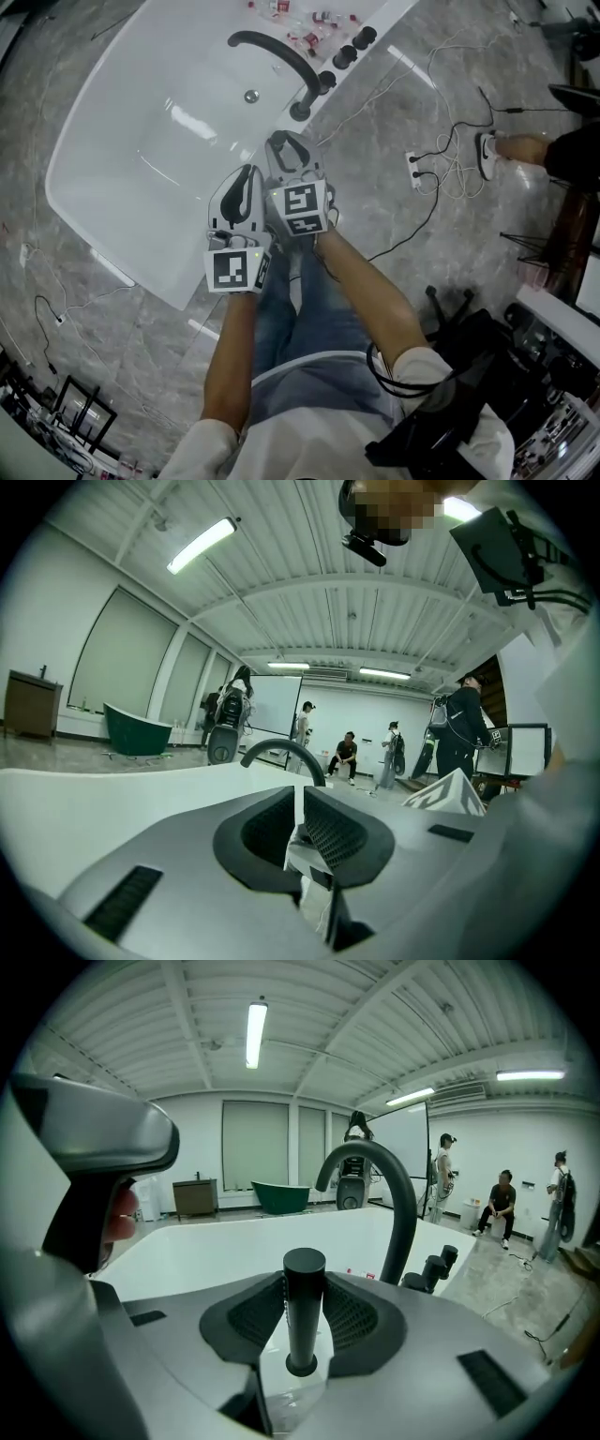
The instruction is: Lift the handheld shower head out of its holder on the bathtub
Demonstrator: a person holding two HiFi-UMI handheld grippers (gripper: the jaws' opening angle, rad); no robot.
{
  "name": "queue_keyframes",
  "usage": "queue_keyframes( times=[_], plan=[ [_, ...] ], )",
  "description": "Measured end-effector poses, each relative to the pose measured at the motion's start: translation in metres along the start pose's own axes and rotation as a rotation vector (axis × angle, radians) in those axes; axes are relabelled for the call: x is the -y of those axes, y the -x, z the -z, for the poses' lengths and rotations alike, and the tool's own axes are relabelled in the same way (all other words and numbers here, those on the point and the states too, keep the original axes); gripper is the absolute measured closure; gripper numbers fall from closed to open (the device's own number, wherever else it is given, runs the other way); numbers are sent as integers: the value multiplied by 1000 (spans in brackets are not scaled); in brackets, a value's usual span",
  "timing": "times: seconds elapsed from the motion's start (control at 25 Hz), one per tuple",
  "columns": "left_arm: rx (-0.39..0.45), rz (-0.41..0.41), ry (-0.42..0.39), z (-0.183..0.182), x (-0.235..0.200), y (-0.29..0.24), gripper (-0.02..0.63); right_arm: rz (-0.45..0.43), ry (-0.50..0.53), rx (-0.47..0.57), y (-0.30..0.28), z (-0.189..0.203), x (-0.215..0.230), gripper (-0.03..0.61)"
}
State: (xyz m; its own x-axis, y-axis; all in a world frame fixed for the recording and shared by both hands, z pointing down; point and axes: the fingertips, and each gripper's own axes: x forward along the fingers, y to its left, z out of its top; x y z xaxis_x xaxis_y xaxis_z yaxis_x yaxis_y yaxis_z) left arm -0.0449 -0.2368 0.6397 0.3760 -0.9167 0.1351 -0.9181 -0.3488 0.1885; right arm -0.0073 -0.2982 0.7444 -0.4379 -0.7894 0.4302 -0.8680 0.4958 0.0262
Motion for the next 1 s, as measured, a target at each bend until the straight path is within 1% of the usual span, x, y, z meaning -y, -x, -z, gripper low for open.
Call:
queue_keyframes(
  times=[0.08,0.2,0.4,0.52,0.56,0.68,0.72,0.8,0.88,1.0],
  plan=[
    [13,-10,-2,-14,-6,-2,594,-7,-14,4,10,-11,-3,445],
    [43,-26,-5,-44,-13,-6,594,-14,-23,46,29,-48,-7,445],
    [85,-53,-11,-106,-9,-3,594,-12,-43,143,83,-133,-5,445],
    [122,-32,-3,-149,5,16,594,8,-69,199,131,-184,-7,445],
    [136,-22,9,-166,10,27,594,19,-71,211,150,-202,-11,445],
    [167,0,95,-224,26,64,594,49,-82,250,210,-255,-22,445],
    [178,13,107,-245,34,77,594,51,-89,266,231,-272,-26,445],
    [195,39,83,-285,52,103,594,50,-94,305,273,-307,-37,445],
    [200,63,32,-321,69,128,594,56,-82,339,315,-343,-50,445],
    [223,99,-36,-365,93,163,594,73,-42,397,371,-390,-70,445]
  ],
)
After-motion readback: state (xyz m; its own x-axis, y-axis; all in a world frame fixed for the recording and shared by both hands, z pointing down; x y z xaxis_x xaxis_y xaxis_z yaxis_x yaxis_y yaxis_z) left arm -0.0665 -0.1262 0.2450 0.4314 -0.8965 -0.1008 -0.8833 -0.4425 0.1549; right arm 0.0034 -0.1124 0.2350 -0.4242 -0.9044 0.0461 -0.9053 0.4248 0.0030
